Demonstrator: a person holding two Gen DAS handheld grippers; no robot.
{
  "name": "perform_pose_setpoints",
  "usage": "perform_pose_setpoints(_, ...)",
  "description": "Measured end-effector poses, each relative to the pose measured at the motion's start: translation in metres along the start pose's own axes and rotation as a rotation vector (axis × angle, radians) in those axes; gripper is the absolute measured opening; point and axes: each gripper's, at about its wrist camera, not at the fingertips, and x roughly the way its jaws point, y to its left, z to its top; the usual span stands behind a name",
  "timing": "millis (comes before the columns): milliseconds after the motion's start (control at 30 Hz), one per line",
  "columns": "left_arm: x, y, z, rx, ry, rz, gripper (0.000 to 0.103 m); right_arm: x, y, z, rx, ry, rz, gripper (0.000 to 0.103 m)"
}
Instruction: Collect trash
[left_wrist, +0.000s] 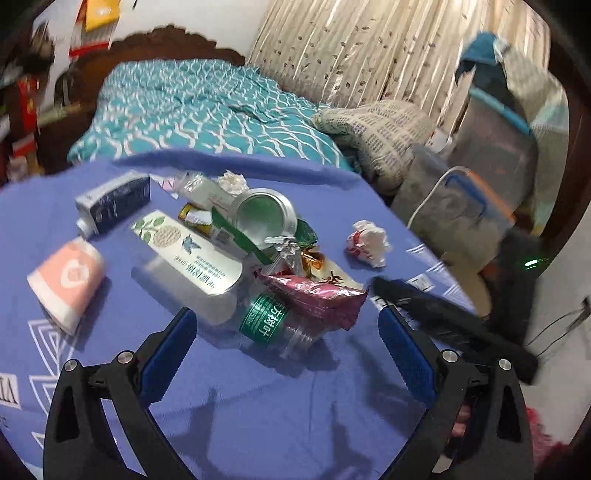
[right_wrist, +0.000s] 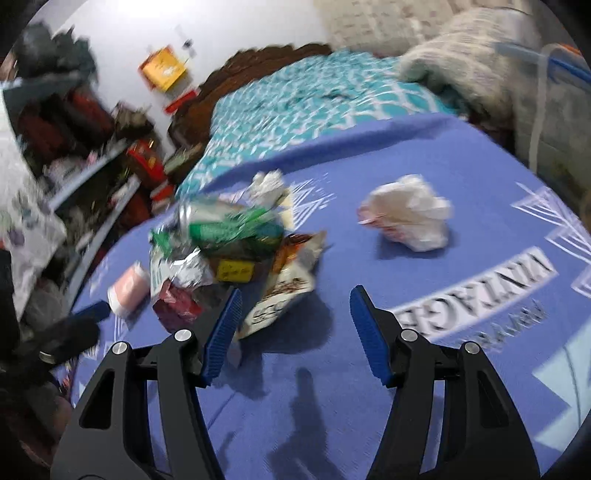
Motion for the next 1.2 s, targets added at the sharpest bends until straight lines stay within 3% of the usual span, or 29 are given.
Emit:
perform_pose_setpoints(67,-0.001,0.01,0.003,-0.038,0.026,-0.037,0.093,0.009,0.017,-0.009,-0.041,0.045,0.047,0.062)
perform_pose_setpoints(200,0.004,0.01,0.002,-0.014,0.054,-0.027,0.084,0.005,0.052,-0.038,-0.148,0.095,0.159,0.062)
perform_pose_setpoints(300,0.015,0.002,-0.003,0.007,0.077,-0.02,0.082,-0.009,0.05,-0.047,-0.147,0.05,0.124,0.062)
perform_pose_setpoints(433,0.029,-0.006,-0.011,0.043,0.095,0.029,0.079,-0.023,0.015,-0.036,-0.032,-0.001,0.084,0.061)
perform_pose_setpoints(533,0.028,0.002,-0.015,0.035,0.101,0.039,0.08,-0.022,0.009,-0.024,-0.061,-0.01,0.074,0.06)
perform_pose_setpoints(700,0.016,0.022,-0.027,0.01,0.093,0.029,0.08,0.002,0.02,-0.016,-0.129,0.036,0.11,0.049)
perform_pose_setpoints(800,0.017,0.029,-0.036,0.015,0.116,0.01,0.08,0.021,0.028,-0.015,-0.146,0.071,0.126,0.045)
perform_pose_setpoints(867,0.025,0.028,-0.042,0.037,0.147,-0.005,0.079,0.03,0.033,-0.016,-0.158,0.089,0.139,0.037)
perform_pose_setpoints(900,0.03,0.026,-0.045,0.045,0.161,-0.008,0.075,0.036,0.034,-0.016,-0.158,0.103,0.142,0.034)
perform_pose_setpoints(933,0.037,0.025,-0.049,0.055,0.186,-0.011,0.068,0.04,0.034,-0.018,-0.153,0.12,0.144,0.021)
perform_pose_setpoints(967,0.043,0.023,-0.053,0.065,0.21,-0.022,0.04,0.043,0.031,-0.019,-0.139,0.138,0.151,0.015)
perform_pose_setpoints(1000,0.047,0.023,-0.057,0.074,0.229,-0.029,0.027,0.04,0.028,-0.022,-0.122,0.132,0.154,0.015)
perform_pose_setpoints(1067,0.039,0.019,-0.06,0.104,0.197,-0.017,0.018,0.026,0.019,-0.027,-0.099,0.104,0.149,0.012)
perform_pose_setpoints(1200,0.011,0.007,-0.063,0.144,0.142,-0.052,0.015,-0.019,-0.007,-0.044,-0.022,0.045,0.133,0.011)
